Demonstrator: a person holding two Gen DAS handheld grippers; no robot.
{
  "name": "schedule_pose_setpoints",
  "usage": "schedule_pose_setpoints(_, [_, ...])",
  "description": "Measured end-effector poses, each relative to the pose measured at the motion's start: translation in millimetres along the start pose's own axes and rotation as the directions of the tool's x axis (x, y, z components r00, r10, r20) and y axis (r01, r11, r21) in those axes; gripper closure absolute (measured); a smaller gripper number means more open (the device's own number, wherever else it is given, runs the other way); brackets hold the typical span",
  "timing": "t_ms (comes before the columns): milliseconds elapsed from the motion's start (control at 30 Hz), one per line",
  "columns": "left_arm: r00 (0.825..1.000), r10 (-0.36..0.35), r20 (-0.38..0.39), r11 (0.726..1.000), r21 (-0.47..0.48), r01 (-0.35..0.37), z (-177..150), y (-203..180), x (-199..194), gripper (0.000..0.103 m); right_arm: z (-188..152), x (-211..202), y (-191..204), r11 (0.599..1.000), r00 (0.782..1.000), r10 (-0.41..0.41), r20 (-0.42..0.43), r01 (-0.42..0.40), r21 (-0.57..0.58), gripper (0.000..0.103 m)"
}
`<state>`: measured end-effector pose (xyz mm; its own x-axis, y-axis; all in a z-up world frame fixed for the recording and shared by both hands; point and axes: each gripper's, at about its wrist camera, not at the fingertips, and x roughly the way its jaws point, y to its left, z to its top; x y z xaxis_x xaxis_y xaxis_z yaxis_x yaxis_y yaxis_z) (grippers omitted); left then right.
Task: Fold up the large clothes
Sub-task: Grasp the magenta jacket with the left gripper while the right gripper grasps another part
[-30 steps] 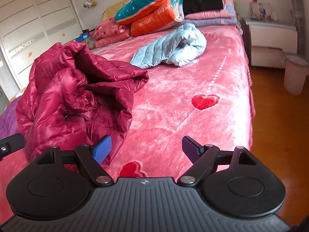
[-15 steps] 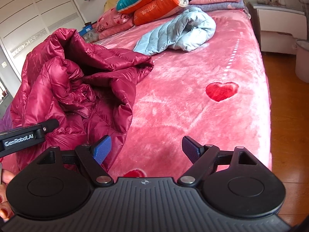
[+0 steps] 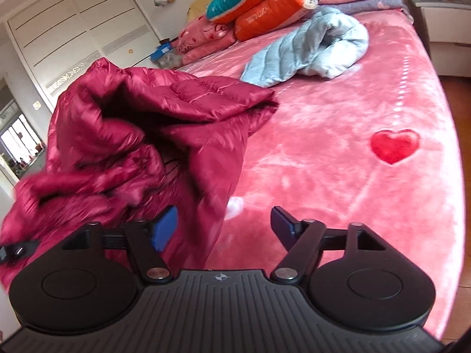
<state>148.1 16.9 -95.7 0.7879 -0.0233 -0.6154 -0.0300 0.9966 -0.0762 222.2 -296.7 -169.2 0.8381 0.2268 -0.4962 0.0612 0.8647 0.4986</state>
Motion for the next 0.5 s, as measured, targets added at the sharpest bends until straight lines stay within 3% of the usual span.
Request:
schedule_pose_setpoints(100, [0.999, 0.025, -0.022, 0.999, -0.025, -0.026, -10.7, 20.3, -6.2, 0.096, 3.8, 18.5, 5.5, 1.000, 1.000, 0.027, -0.010, -0.027, 0.007, 0.018])
schedule_pose_setpoints(267, [0.998, 0.019, -0.052, 0.999, -0.026, -0.020, -17.6, 21.2, 3.0, 0.096, 1.2, 46.8, 27.7, 0.995, 0.999, 0.016, -0.042, -0.020, -0.096, 0.022])
schedule_pose_setpoints(300, [0.999, 0.018, -0.048, 1.000, -0.016, -0.019, -18.1, 19.2, 5.0, 0.096, 0.8, 51.5, 30.3, 0.994, 0.999, 0.000, -0.045, -0.005, -0.113, 0.026])
schedule_pose_setpoints(367, [0.999, 0.015, -0.043, 1.000, 0.009, -0.015, -18.5, 15.4, 9.5, 0.095, 1.6, 57.6, 30.7, 0.993, 0.998, -0.032, -0.045, 0.026, -0.117, 0.053])
schedule_pose_setpoints(500, [0.999, -0.003, -0.047, 1.000, 0.029, 0.004, -22.2, 13.9, 21.3, 0.092, 7.7, 61.1, 18.6, 1.000, 0.999, -0.007, -0.046, 0.006, -0.027, 0.073])
